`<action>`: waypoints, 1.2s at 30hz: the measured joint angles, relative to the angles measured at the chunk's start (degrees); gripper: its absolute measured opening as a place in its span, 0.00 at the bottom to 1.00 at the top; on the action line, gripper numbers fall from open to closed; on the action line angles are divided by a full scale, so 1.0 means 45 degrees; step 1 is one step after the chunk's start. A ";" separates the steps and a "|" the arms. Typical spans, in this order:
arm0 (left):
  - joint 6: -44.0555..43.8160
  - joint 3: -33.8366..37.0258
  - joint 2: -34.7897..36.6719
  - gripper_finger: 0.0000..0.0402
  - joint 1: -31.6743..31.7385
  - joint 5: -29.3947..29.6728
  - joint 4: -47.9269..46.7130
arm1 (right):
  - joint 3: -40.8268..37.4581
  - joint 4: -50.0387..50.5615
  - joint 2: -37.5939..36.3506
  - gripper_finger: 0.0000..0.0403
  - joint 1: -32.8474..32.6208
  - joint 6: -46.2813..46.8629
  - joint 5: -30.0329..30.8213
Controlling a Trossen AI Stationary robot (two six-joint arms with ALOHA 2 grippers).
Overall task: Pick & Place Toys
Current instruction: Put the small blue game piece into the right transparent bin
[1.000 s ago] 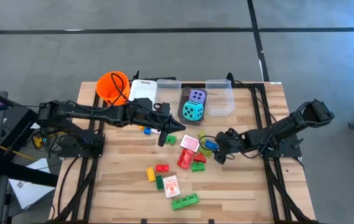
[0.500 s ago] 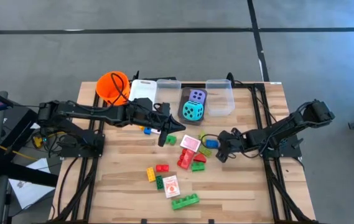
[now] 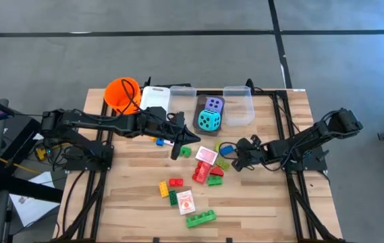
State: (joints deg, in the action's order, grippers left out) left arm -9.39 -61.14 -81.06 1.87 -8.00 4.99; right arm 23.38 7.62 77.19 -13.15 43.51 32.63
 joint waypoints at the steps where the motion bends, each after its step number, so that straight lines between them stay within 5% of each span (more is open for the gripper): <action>1: 0.0166 0.0003 0.0002 0.00 0.0000 0.0139 -0.0039 | -0.0003 -0.0019 0.0000 0.07 -0.0017 0.0000 0.0303; 10: 0.0369 0.1921 0.0000 0.00 0.0172 0.1999 0.1705 | -0.1364 -0.1445 -0.0005 0.51 -0.0732 0.0117 0.0718; 18: 0.0370 0.3783 -0.0005 0.00 0.0631 0.2260 0.5223 | -0.4411 -0.8647 -0.0008 0.87 -0.1328 -0.3515 0.1366; 26: 0.0366 0.4027 -0.0005 0.00 0.1120 0.2261 0.5786 | -0.5124 -1.0565 0.0364 0.86 0.0158 -0.6482 0.0821; 36: 0.0394 0.4027 -0.0005 0.00 0.1452 0.2261 0.5772 | -0.5123 -1.4385 0.2452 0.82 0.2720 -0.8800 -0.2875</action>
State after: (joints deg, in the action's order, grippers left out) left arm -7.62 -43.03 -81.08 8.40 2.17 30.96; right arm 0.32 -57.12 88.22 -0.91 3.91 19.69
